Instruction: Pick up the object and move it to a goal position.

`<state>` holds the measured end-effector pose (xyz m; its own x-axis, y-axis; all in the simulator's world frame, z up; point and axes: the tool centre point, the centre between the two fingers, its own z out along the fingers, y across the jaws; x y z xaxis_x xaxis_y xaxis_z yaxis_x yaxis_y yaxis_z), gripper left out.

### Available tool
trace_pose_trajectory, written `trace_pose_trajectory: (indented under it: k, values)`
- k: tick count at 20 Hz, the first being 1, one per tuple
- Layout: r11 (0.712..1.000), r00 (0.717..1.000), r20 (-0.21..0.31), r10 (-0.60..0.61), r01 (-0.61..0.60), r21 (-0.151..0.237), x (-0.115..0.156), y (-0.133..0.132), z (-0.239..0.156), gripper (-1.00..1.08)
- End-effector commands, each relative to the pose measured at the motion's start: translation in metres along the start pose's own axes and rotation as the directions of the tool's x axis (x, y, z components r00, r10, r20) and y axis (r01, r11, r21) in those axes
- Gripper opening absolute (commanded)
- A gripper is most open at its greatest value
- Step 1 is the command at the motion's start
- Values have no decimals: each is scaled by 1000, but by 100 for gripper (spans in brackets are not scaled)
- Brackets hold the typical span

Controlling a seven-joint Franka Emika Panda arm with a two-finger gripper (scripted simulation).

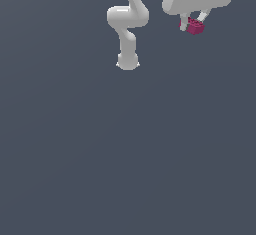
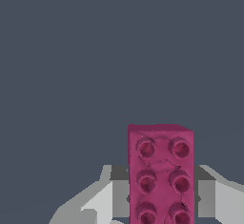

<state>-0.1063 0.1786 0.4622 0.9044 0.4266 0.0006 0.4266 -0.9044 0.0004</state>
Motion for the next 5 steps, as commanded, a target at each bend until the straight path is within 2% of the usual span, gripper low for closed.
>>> trace_pose_trajectory:
  k: [1,5]
  values:
    - [1000,1000,1,1,-1,0,1,-3,-7,-100]
    - [1000,1000,1,1,-1,0,1,-4,-10,-100]
